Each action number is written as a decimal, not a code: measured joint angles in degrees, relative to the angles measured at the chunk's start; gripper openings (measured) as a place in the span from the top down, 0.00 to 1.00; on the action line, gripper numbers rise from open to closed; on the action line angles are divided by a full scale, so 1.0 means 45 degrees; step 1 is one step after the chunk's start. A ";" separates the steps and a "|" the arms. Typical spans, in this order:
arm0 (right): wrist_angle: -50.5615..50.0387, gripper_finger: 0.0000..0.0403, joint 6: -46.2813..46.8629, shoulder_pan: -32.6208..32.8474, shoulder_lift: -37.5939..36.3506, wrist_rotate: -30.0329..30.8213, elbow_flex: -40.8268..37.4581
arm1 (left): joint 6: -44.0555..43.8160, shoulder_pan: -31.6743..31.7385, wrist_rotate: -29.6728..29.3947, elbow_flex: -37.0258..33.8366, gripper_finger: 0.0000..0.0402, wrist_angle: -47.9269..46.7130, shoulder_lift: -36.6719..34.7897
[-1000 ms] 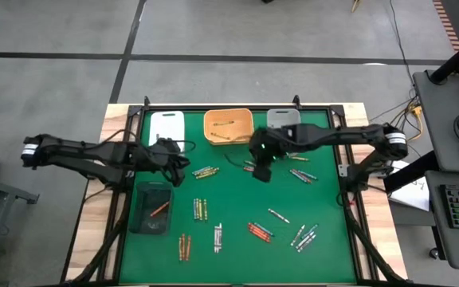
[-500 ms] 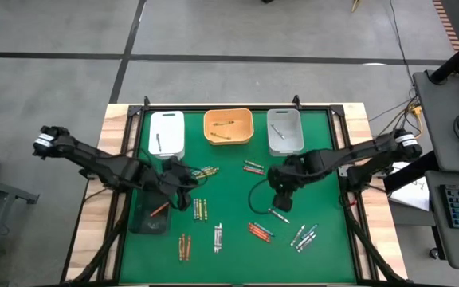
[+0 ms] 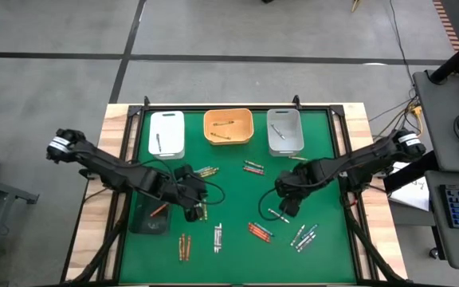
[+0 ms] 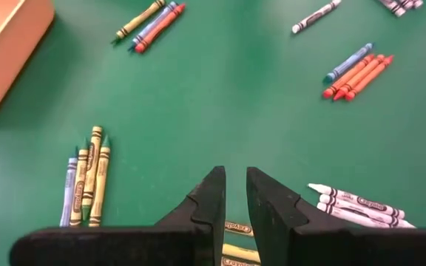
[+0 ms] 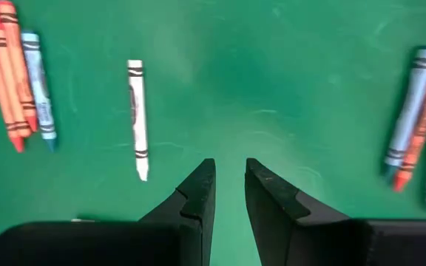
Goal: Sort crayons
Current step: Put the white crayon into the gray bin, then put the green crayon into the yellow bin
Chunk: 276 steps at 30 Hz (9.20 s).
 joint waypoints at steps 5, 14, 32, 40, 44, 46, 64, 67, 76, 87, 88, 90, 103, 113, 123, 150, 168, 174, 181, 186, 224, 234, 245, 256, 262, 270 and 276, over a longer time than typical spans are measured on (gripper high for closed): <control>0.0345 0.84 0.0803 0.0419 0.0246 -0.0112 0.0148 | 0.0264 0.0000 -0.0094 0.0303 0.90 -0.0086 0.0316; 0.0504 0.84 0.1486 0.1458 0.1499 -0.0092 0.1453 | 0.0936 0.0000 -0.0111 0.0306 0.90 -0.0466 -0.0167; -0.1799 0.84 0.1078 0.1592 0.5251 0.0172 0.4590 | 0.3443 0.0024 -0.0909 0.0287 0.90 -0.1400 -0.2513; -0.1715 0.84 0.1232 0.1592 0.6053 0.0458 0.4836 | 0.4816 0.0029 -0.1516 0.0282 0.90 -0.1465 -0.2893; -0.1674 0.84 0.1371 0.1592 0.6299 0.0461 0.4841 | 0.5299 0.0049 -0.1905 0.0282 0.90 -0.1469 -0.3052; -0.1632 0.84 0.1413 0.1592 0.6381 0.0457 0.4836 | 0.5442 0.0077 -0.2037 0.0282 0.90 -0.1465 -0.3150; -0.0146 0.84 0.1175 0.1597 0.6425 0.1557 0.4234 | 0.4944 0.0087 -0.2099 0.0282 0.90 -0.1470 -0.3258; 0.0036 0.84 0.1089 0.1596 0.6425 0.1505 0.4078 | 0.4783 0.0087 -0.2099 0.0282 0.90 -0.1467 -0.3258; 0.0979 0.86 0.0448 0.1592 0.6353 0.1540 0.3362 | 0.4418 0.0087 -0.2099 0.0282 0.90 -0.1377 -0.3258; 0.0545 0.97 -0.0619 0.1250 0.6072 0.1420 0.3720 | 0.4410 0.0087 -0.2118 0.0282 0.90 -0.1037 -0.3258; 0.0389 0.97 -0.0856 0.1086 0.5942 0.1460 0.3913 | 0.4418 0.0087 -0.2234 0.0282 0.90 -0.1038 -0.3263; 0.0158 0.97 -0.1398 0.0682 0.5464 0.1593 0.4416 | 0.4494 0.0087 -0.2621 0.0282 0.90 -0.1041 -0.3263; -0.0077 0.97 -0.6565 -0.4653 0.3776 0.3408 0.6477 | 0.5480 0.0321 -0.3782 0.0282 0.90 -0.1108 -0.3704; 0.0072 0.97 -0.8582 -0.9495 0.3783 0.3506 0.6289 | 0.5787 0.1079 -0.3789 0.0282 0.90 -0.1108 -0.4208; 0.0412 0.97 -0.8578 -1.1736 0.4382 0.3337 0.5582 | 0.5901 0.1828 -0.3784 0.0282 0.90 -0.1110 -0.4274; 0.0714 0.87 -0.9175 -1.1717 0.5375 0.3098 0.4994 | 0.5031 0.2195 -0.3607 0.0282 0.90 -0.1110 -0.4274; 0.0651 0.87 -0.8889 -0.8726 0.1179 0.3031 0.4991 | -0.0311 0.1952 -0.0822 0.0282 0.90 -0.1076 -0.3058; 0.0760 0.87 -0.8886 -0.7140 0.0178 0.3128 0.4737 | -0.3394 0.1715 -0.0021 0.0293 0.90 -0.1090 -0.1987; 0.1200 0.87 -0.8889 -0.5935 -0.0316 0.3133 0.4209 | -0.6189 0.0839 0.0766 0.0301 0.90 -0.1096 -0.0541; 0.1213 0.87 -0.8981 -0.5632 -0.0310 0.3138 0.4200 | -0.8051 0.0463 0.1009 0.0306 0.90 -0.1076 0.0422; 0.1683 0.87 -0.9608 -0.5597 -0.0273 0.3146 0.4029 | -1.1823 -0.0709 0.0909 0.3881 0.90 -0.4756 0.5900; 0.2016 0.87 -0.9574 -0.5597 -0.0273 0.3143 0.3659 | -1.2124 -0.0685 0.0266 0.3881 0.81 -0.4712 0.6425; 0.2071 0.87 -0.9569 -0.5597 -0.0273 0.3143 0.3433 | -1.2124 -0.0627 0.0230 0.3867 0.73 -0.4697 0.7064; 0.2257 0.87 -0.9569 -0.5597 -0.0273 0.3143 0.3423 | -1.2096 -0.0622 0.0159 0.3867 0.73 -0.4322 0.7505; 0.2254 0.87 -0.9569 -0.5597 -0.0273 0.3143 0.3423 | -1.2019 -0.0617 0.0145 0.3867 0.78 -0.4207 0.7524; 0.2249 0.87 -0.9569 -0.5597 -0.0273 0.3143 0.3423 | -1.1922 -0.0622 -0.0069 0.3867 0.92 -0.4029 0.7529; 0.2249 0.87 -0.9581 -0.5597 -0.0273 0.3143 0.3423 | -1.1761 -0.0613 -0.0383 0.3857 0.99 -0.3930 0.7506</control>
